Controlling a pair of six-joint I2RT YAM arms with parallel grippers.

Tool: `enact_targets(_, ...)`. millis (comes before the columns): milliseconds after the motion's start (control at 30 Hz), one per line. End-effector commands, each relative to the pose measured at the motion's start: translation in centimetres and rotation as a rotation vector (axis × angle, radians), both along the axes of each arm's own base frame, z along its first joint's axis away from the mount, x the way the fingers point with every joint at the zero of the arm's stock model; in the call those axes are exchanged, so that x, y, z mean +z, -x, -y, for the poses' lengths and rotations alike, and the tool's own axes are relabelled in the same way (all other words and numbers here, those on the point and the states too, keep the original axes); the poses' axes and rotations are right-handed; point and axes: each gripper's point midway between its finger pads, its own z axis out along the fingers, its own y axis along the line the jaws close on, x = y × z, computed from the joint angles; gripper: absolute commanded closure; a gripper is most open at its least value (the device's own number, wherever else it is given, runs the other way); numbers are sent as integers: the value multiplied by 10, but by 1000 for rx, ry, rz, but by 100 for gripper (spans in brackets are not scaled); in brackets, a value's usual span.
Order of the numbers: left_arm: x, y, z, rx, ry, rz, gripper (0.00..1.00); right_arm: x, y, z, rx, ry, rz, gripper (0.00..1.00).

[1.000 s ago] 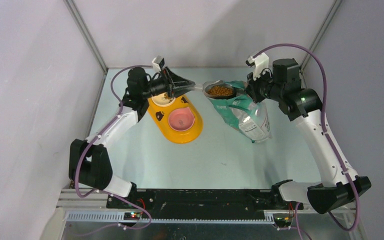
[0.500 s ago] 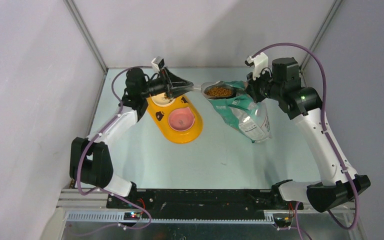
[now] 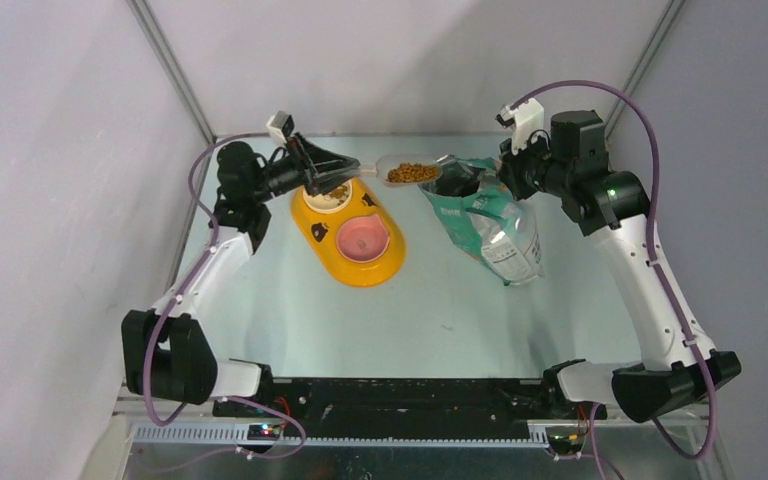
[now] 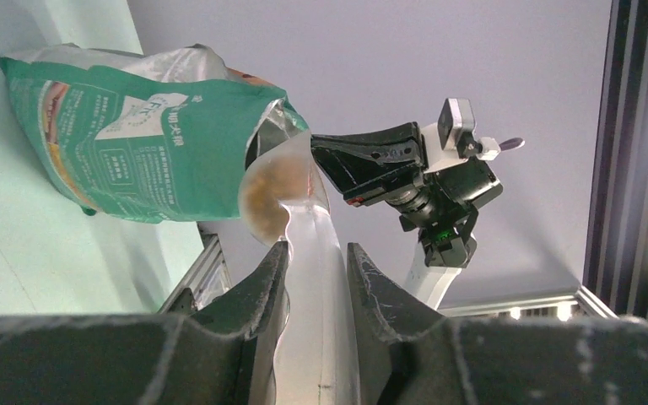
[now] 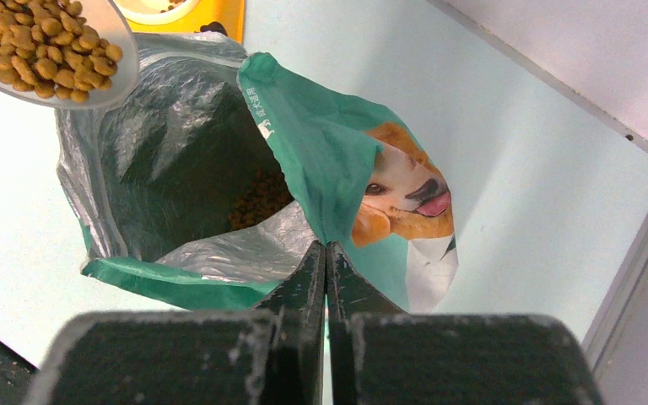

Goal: Serve the pet food

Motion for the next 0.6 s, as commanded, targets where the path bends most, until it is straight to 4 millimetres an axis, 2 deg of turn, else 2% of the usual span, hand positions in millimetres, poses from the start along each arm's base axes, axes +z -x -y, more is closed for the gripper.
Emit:
enact_targets(0, 10, 6, -19, 47, 14, 27, 100, 11, -11, 12, -44, 34, 33, 100)
enact_targets(167, 9, 3, -48, 146, 11, 31, 100, 12, -14, 13, -43, 37, 39, 100)
enact_targets(233, 11, 0, -71, 223, 6, 47, 100, 13, -16, 15, -50, 50, 45, 100)
enact_targets(300, 8, -2, -84, 266, -4, 54, 100, 16, -17, 18, -55, 59, 48, 100)
enact_targets(567, -29, -7, -119, 413, -90, 36, 100, 36, -20, 40, -127, 23, 64, 100)
